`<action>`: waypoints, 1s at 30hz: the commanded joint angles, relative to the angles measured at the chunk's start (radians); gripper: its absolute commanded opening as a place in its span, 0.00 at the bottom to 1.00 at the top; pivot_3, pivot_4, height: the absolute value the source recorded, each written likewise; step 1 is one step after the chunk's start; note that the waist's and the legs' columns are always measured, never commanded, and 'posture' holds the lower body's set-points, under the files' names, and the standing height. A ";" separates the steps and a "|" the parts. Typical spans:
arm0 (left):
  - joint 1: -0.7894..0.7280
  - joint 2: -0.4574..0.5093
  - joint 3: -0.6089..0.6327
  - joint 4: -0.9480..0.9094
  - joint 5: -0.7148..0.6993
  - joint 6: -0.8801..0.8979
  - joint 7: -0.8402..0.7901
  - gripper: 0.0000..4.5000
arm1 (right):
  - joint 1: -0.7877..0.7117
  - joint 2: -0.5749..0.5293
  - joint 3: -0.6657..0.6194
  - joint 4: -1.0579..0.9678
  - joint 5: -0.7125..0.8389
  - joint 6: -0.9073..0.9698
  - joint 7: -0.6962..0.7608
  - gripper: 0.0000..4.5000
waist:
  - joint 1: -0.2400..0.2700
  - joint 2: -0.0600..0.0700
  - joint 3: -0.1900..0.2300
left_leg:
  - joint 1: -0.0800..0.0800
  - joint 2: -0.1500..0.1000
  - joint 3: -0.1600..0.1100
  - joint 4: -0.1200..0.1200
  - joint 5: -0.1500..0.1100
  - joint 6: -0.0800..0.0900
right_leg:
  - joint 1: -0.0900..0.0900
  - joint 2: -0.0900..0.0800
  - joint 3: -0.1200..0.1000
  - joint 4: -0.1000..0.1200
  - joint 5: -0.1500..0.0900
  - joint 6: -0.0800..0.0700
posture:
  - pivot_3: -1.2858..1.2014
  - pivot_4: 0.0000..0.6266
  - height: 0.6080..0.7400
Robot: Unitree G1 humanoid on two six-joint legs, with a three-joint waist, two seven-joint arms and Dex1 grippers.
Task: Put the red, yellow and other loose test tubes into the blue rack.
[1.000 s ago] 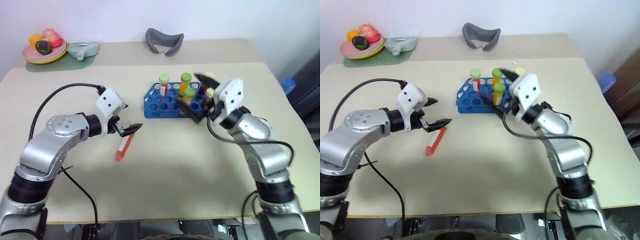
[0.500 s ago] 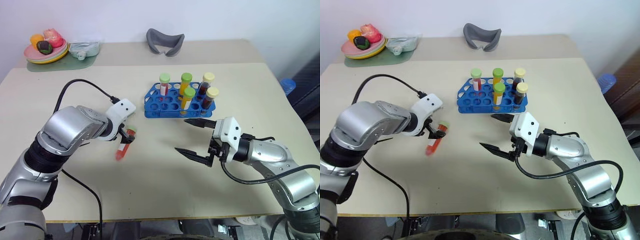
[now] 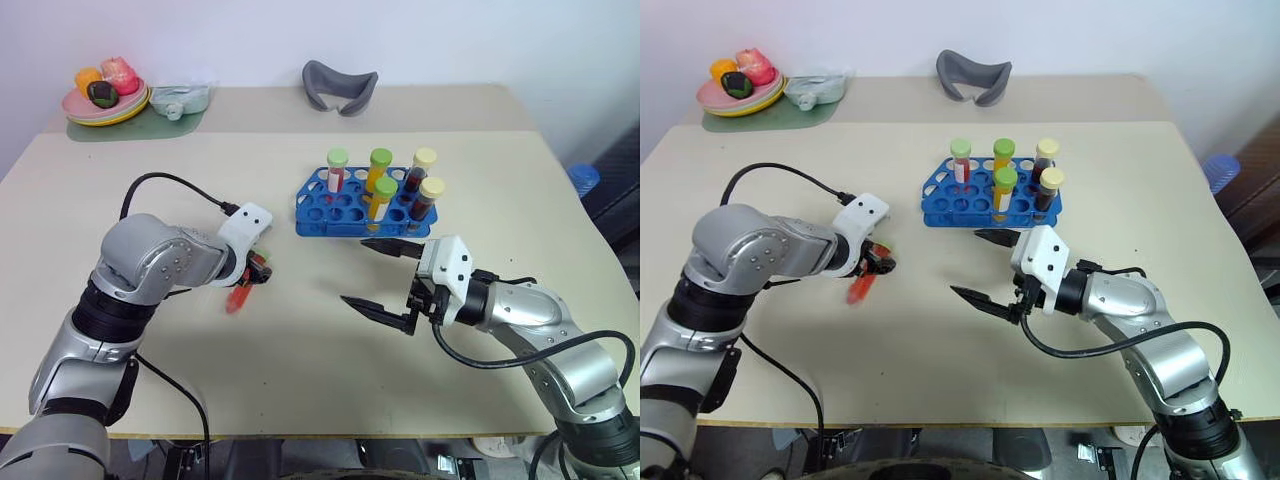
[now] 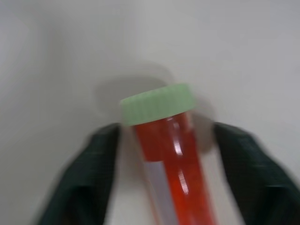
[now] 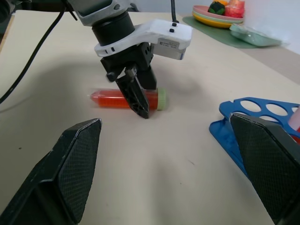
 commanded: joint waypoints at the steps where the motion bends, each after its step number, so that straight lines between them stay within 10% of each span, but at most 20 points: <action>1: -0.011 0.026 0.009 0.042 -0.054 0.008 0.092 0.49 | -0.019 0.009 -0.002 -0.031 0.003 -0.009 -0.003 1.00 | 0.000 0.000 0.000 | 0.001 0.000 0.000 -0.001 0.000 0.000 | 0.000 0.000 0.000 0.000 0.000 0.000 | 0.52 0.24 1.00; 19: -0.142 0.279 -0.281 0.000 0.126 -0.130 -0.327 0.49 | -0.052 0.017 0.019 -0.004 -0.022 -0.020 0.008 1.00 | 0.003 0.000 0.000 | 0.001 0.000 0.001 -0.006 0.000 0.000 | 0.000 0.000 0.000 -0.004 0.000 0.000 | 0.52 0.24 1.00; 25: -0.102 0.205 -0.175 0.033 0.202 -0.037 -0.325 0.99 | -0.032 0.015 0.009 -0.020 -0.024 -0.015 -0.002 1.00 | 0.003 0.000 0.000 | 0.000 0.000 0.001 -0.005 0.000 0.000 | 0.000 0.000 0.000 -0.004 0.000 0.000 | 0.52 0.24 1.00; 30: -0.063 0.097 -0.001 0.120 0.202 0.008 -0.213 0.99 | -0.021 0.016 0.008 -0.026 -0.025 -0.015 -0.006 1.00 | 0.003 0.000 0.000 | 0.000 0.000 0.001 -0.005 0.000 0.000 | 0.000 0.000 0.000 -0.004 0.000 0.000 | 0.52 0.24 1.00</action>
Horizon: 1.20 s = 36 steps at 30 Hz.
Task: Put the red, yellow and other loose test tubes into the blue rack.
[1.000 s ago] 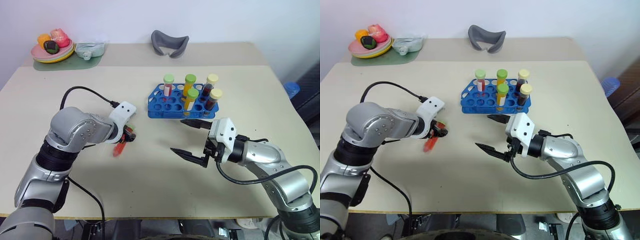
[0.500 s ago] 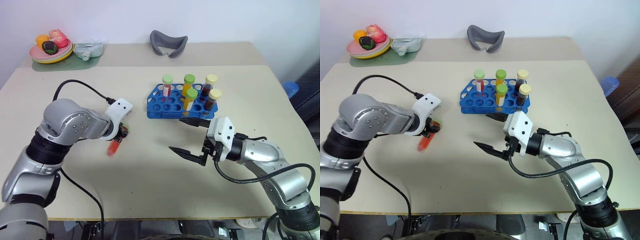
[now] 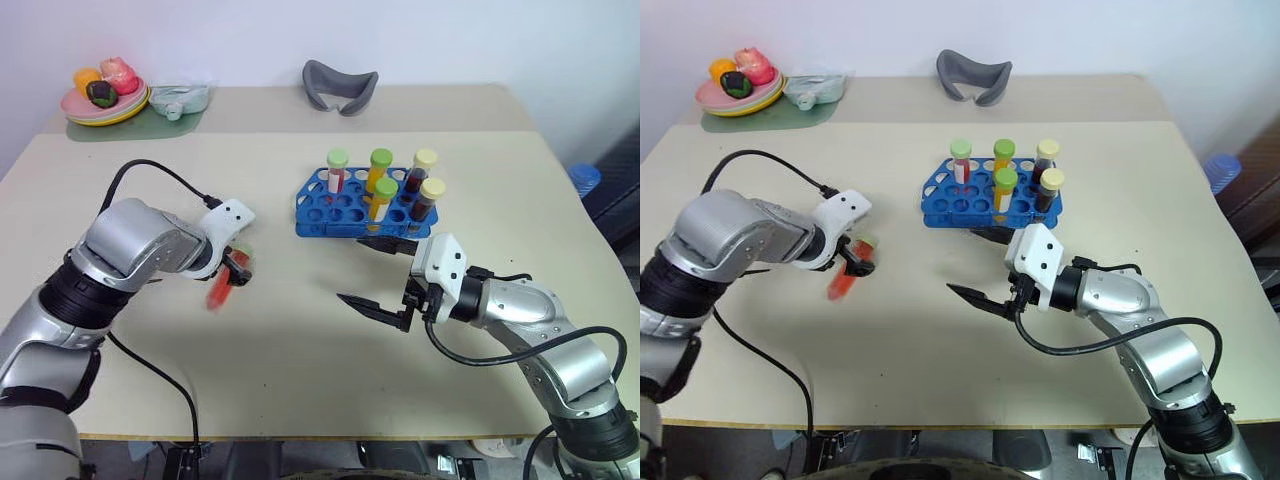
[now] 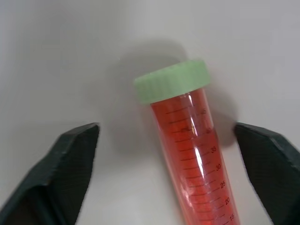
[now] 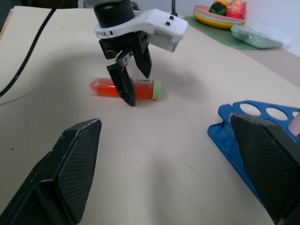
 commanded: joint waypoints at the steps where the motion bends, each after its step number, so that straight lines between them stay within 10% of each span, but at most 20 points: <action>1: 0.029 -0.043 0.123 0.053 -0.018 0.008 0.099 0.99 | 0.000 0.006 -0.013 -0.036 0.004 -0.012 -0.005 1.00 | -0.001 0.000 0.000 | 0.000 0.000 0.000 0.000 0.000 0.000 | 0.000 0.000 0.000 0.001 0.000 0.000 | 0.52 0.24 1.00; 23: 0.075 0.041 0.175 0.100 -0.755 0.008 0.704 0.99 | -0.004 0.034 0.005 -0.021 -0.019 -0.023 0.002 1.00 | -0.001 0.000 0.000 | 0.001 0.000 0.000 0.000 0.000 0.000 | 0.000 -0.001 0.000 0.001 0.000 0.000 | 0.52 0.24 1.00; 31: 0.057 0.028 0.167 0.129 -0.827 0.008 0.831 0.27 | 0.001 0.039 0.008 -0.026 -0.022 -0.023 -0.001 1.00 | -0.001 0.000 0.000 | 0.001 0.000 0.000 0.000 0.000 0.000 | 0.000 -0.001 0.000 0.001 0.000 0.000 | 0.52 0.24 1.00; 36: 0.046 0.023 0.173 0.142 -0.843 0.008 0.866 0.27 | 0.002 0.037 0.004 -0.028 -0.020 -0.022 -0.001 1.00 | -0.001 0.000 0.000 | 0.001 0.000 0.000 0.000 0.000 0.000 | 0.000 -0.001 0.000 0.001 0.000 0.000 | 0.52 0.24 1.00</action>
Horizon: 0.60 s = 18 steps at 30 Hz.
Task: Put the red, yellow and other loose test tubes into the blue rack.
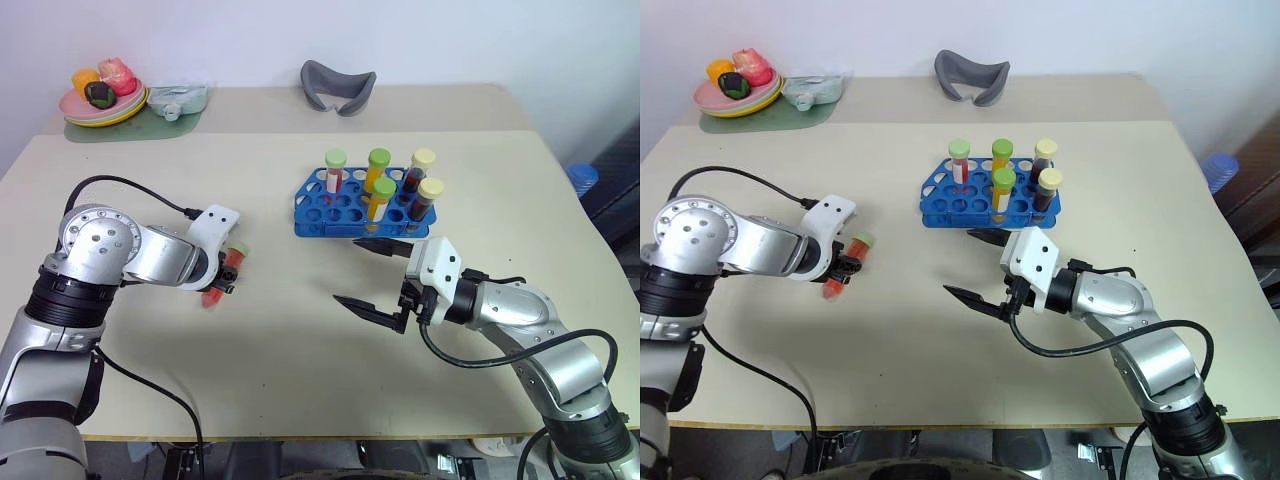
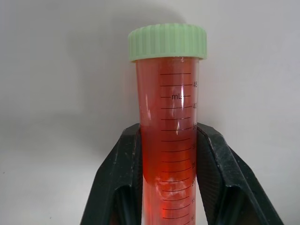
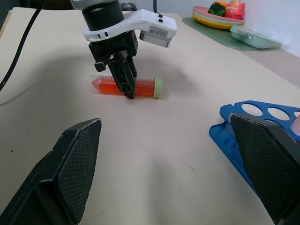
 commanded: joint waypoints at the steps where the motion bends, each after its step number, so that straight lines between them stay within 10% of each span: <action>1: -0.030 0.003 0.008 0.005 -0.011 0.008 0.028 0.27 | 0.000 0.006 -0.010 -0.028 0.007 -0.020 -0.001 1.00 | 0.000 0.000 0.000 | 0.000 0.000 0.000 0.000 0.000 0.000 | 0.000 0.000 0.000 0.000 0.000 0.000 | 0.52 0.24 1.00; 12: -0.037 -0.031 0.059 0.008 0.018 0.008 0.083 0.19 | -0.012 0.008 -0.008 -0.020 0.008 -0.022 0.005 1.00 | 0.000 0.000 0.000 | 0.000 0.000 0.000 0.000 0.000 0.000 | 0.000 0.000 0.000 0.000 0.000 0.000 | 0.52 0.24 1.00; 18: -0.049 -0.091 0.159 -0.206 0.358 -0.335 -0.026 0.19 | 0.022 0.011 -0.040 -0.029 0.031 0.013 -0.023 1.00 | 0.004 -0.001 0.000 | -0.001 0.000 0.000 0.000 0.004 -0.007 | -0.001 0.000 0.000 -0.001 0.000 0.000 | 0.52 0.24 1.00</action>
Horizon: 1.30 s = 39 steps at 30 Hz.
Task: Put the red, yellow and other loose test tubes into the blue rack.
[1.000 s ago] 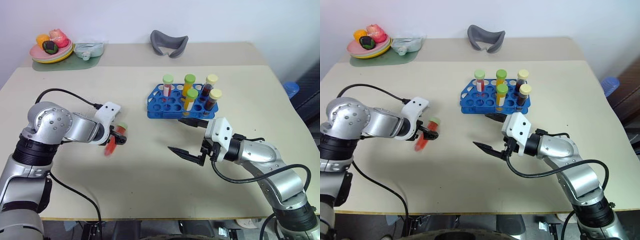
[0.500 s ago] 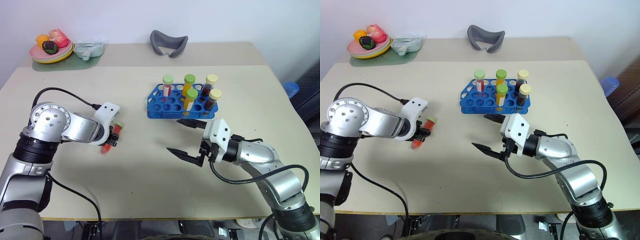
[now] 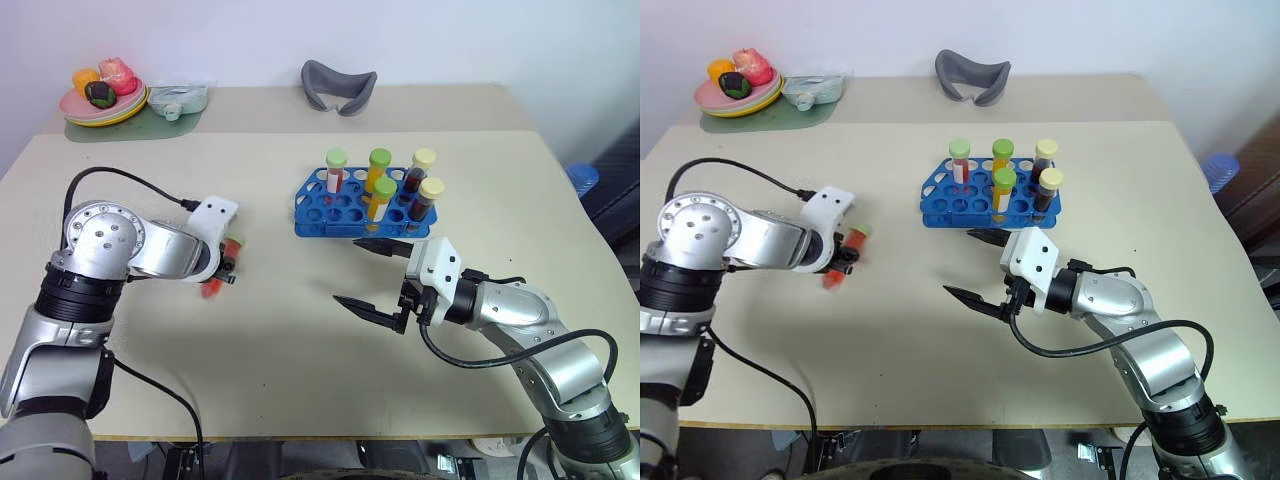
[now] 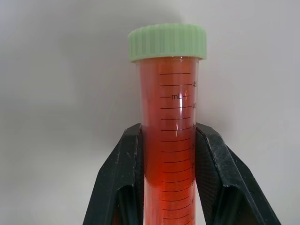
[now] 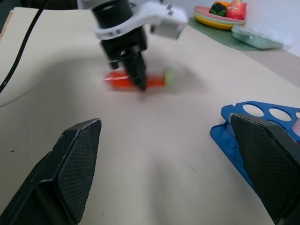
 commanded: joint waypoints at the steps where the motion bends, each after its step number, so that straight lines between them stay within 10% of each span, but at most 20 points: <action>1: 0.001 -0.051 0.122 -0.157 0.265 -0.357 -0.080 0.19 | 0.039 0.015 -0.061 -0.030 0.039 0.035 -0.047 1.00 | 0.005 0.000 0.000 | 0.000 0.000 0.000 0.000 0.000 0.000 | 0.000 0.000 0.000 0.000 0.000 0.000 | 0.52 0.24 1.00; 6: 0.130 -0.106 0.083 -0.253 0.686 -0.885 -0.292 0.19 | 0.129 0.030 -0.156 -0.026 0.050 0.103 -0.143 1.00 | 0.003 0.001 -0.001 | 0.000 0.000 0.003 -0.002 0.000 -0.001 | 0.000 0.000 0.001 -0.002 0.000 0.000 | 0.52 0.24 1.00; 11: 0.189 -0.325 -0.016 -0.203 0.787 -1.190 -0.602 0.19 | 0.159 0.128 -0.261 -0.031 0.122 0.145 -0.259 1.00 | 0.020 0.000 -0.001 | 0.000 0.000 0.003 0.000 0.000 0.000 | 0.002 -0.001 0.001 -0.002 0.000 0.000 | 0.52 0.24 1.00; 21: 0.275 -0.487 -0.184 -0.019 1.044 -1.468 -0.922 0.19 | 0.182 0.126 -0.276 -0.044 0.124 0.141 -0.292 1.00 | 0.018 0.001 -0.001 | 0.001 0.000 0.003 0.000 -0.005 0.009 | 0.001 0.000 0.002 -0.002 0.000 0.000 | 0.52 0.24 1.00; 39: 0.207 -0.696 -0.093 0.444 1.178 -1.745 -1.002 0.19 | 0.152 0.127 -0.261 -0.030 0.120 0.139 -0.302 1.00 | 0.022 0.001 -0.001 | 0.001 0.000 0.003 0.000 -0.005 0.009 | 0.001 0.000 0.001 -0.002 0.000 0.000 | 0.52 0.24 1.00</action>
